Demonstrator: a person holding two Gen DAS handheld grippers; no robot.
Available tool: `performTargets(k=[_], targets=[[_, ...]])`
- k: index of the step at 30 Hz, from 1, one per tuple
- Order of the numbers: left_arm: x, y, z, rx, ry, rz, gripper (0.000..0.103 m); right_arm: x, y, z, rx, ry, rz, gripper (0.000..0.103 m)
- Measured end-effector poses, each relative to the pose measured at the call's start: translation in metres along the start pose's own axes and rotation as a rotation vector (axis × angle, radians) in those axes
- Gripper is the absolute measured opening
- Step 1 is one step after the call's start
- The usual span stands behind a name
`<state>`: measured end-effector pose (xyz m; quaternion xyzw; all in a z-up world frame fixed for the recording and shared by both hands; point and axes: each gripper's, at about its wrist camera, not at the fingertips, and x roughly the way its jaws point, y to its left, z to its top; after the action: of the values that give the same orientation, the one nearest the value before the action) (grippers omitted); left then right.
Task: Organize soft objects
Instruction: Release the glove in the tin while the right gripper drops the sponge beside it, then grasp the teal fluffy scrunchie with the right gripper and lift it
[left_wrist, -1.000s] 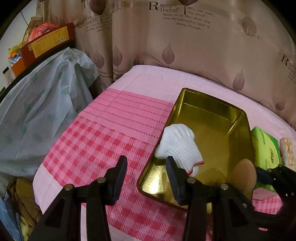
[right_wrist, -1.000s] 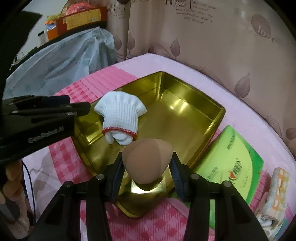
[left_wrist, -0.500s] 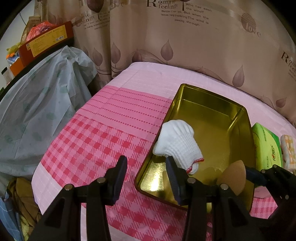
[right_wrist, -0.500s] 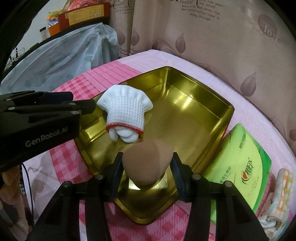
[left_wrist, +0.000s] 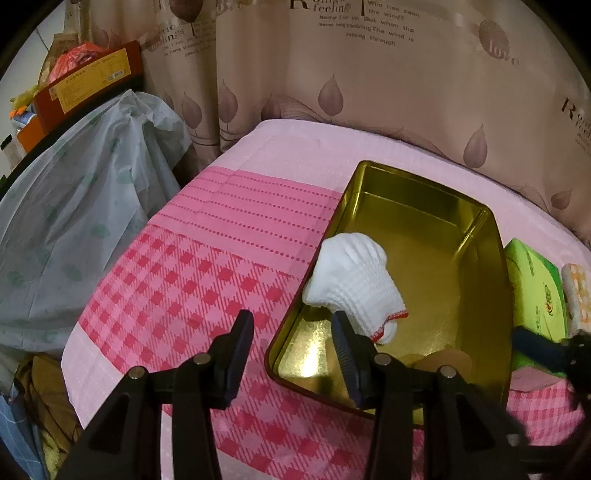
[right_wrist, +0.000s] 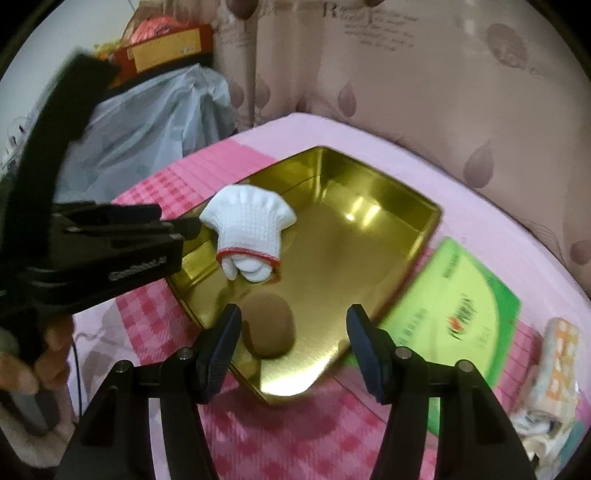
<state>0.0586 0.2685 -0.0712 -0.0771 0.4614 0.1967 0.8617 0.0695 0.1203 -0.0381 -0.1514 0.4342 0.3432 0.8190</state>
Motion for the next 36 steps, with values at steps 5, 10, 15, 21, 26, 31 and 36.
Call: performTargets(k=[5,10,15,21,26,31,36], targets=[[0.0,-0.002,-0.001,0.008,-0.005,0.003,0.045,-0.037,-0.027,-0.01,0.057,-0.054,-0.035,0.06],[0.0,-0.003,-0.002,0.014,-0.006,0.007,0.045,-0.074,-0.08,-0.034,0.143,-0.08,-0.143,0.061],[0.0,-0.004,-0.003,0.029,-0.008,0.014,0.045,-0.104,-0.143,-0.069,0.269,-0.085,-0.276,0.062],[-0.001,-0.006,-0.004,0.04,-0.013,0.023,0.045,-0.132,-0.211,-0.12,0.415,-0.05,-0.434,0.063],[-0.003,-0.012,-0.006,0.061,-0.021,0.029,0.045,-0.137,-0.244,-0.153,0.498,-0.015,-0.475,0.063],[-0.01,-0.019,-0.007,0.087,-0.047,0.015,0.045,-0.126,-0.261,-0.171,0.539,0.005,-0.458,0.063],[-0.018,-0.033,-0.009,0.124,-0.06,0.009,0.045,-0.112,-0.269,-0.177,0.561,0.001,-0.434,0.068]])
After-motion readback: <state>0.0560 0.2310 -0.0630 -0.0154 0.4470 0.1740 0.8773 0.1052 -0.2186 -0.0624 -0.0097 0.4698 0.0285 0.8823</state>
